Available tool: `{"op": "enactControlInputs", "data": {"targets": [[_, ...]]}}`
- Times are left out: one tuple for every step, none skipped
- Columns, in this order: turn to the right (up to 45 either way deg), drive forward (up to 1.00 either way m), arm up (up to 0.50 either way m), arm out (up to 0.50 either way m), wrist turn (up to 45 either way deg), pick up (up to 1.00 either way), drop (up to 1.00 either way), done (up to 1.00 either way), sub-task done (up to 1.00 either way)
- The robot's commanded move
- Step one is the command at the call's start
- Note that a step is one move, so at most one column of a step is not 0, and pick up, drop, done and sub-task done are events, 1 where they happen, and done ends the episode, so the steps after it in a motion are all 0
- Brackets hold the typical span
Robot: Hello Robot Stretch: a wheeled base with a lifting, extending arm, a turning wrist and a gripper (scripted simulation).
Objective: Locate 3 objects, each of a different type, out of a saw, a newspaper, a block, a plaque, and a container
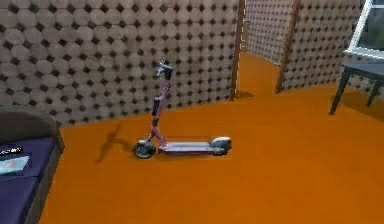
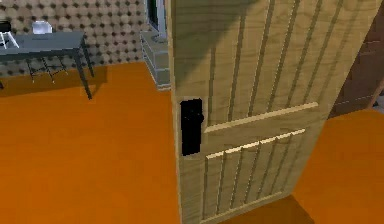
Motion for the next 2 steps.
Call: {"op": "enactControlInputs", "data": {"targets": [[-15.0,0.00,0.00,0.00,0.0,0.00,0.00,0.00,0.00],[0.0,0.15,0.00,0.00,0.0,0.00,0.00,0.00,0.00]]}}
